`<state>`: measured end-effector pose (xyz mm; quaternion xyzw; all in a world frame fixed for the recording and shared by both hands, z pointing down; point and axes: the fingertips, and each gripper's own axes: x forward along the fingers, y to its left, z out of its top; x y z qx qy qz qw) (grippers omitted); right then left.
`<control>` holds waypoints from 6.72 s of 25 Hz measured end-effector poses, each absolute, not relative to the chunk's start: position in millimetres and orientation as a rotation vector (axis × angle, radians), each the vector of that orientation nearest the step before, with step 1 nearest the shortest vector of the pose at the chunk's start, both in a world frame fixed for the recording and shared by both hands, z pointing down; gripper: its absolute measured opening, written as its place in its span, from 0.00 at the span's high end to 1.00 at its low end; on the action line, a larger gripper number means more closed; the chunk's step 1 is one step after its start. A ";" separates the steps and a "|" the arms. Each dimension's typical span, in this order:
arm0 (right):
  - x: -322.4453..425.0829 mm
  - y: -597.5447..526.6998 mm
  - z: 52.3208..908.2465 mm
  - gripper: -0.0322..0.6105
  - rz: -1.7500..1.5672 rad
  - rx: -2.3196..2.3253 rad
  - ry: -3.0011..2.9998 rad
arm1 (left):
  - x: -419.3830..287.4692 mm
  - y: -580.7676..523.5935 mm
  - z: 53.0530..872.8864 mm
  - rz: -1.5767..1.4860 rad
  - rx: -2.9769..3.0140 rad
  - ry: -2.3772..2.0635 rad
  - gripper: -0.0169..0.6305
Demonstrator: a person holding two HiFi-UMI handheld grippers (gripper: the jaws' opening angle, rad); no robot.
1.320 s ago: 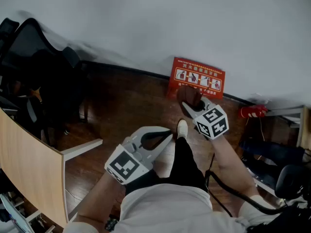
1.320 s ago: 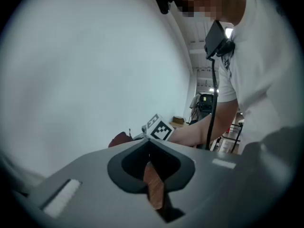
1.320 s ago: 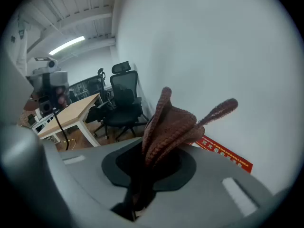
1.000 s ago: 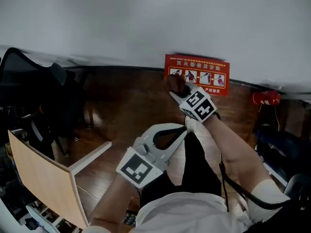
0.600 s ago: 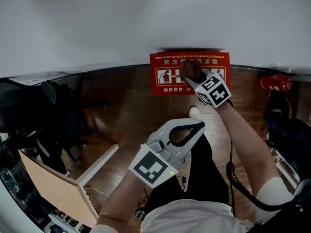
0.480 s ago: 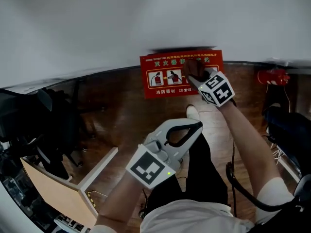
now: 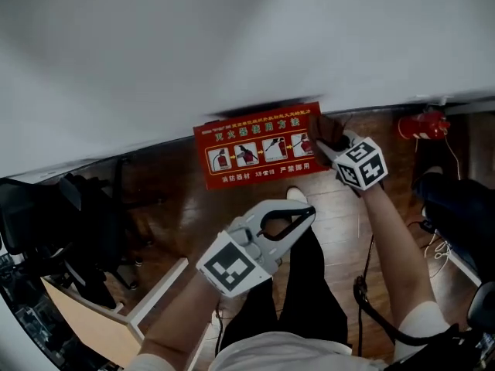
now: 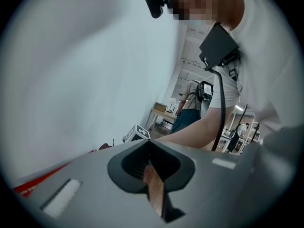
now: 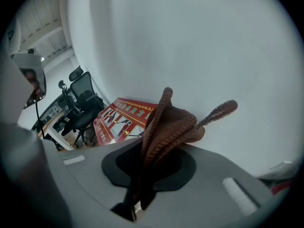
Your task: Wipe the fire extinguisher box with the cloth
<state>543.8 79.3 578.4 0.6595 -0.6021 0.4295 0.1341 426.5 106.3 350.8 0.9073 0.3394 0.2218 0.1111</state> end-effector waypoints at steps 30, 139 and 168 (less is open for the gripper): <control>551.5 86.5 855.1 0.87 1.635 1.874 -1.786 | 518.0 132.8 431.2 0.776 2.657 1.141 0.97; 302.7 -64.4 755.5 0.87 1.230 1.715 -1.795 | 125.2 -12.1 477.7 0.432 2.813 0.269 0.97; 276.2 -142.6 498.7 0.87 0.294 0.084 -1.720 | 57.2 -114.8 367.3 0.246 2.902 -0.159 0.97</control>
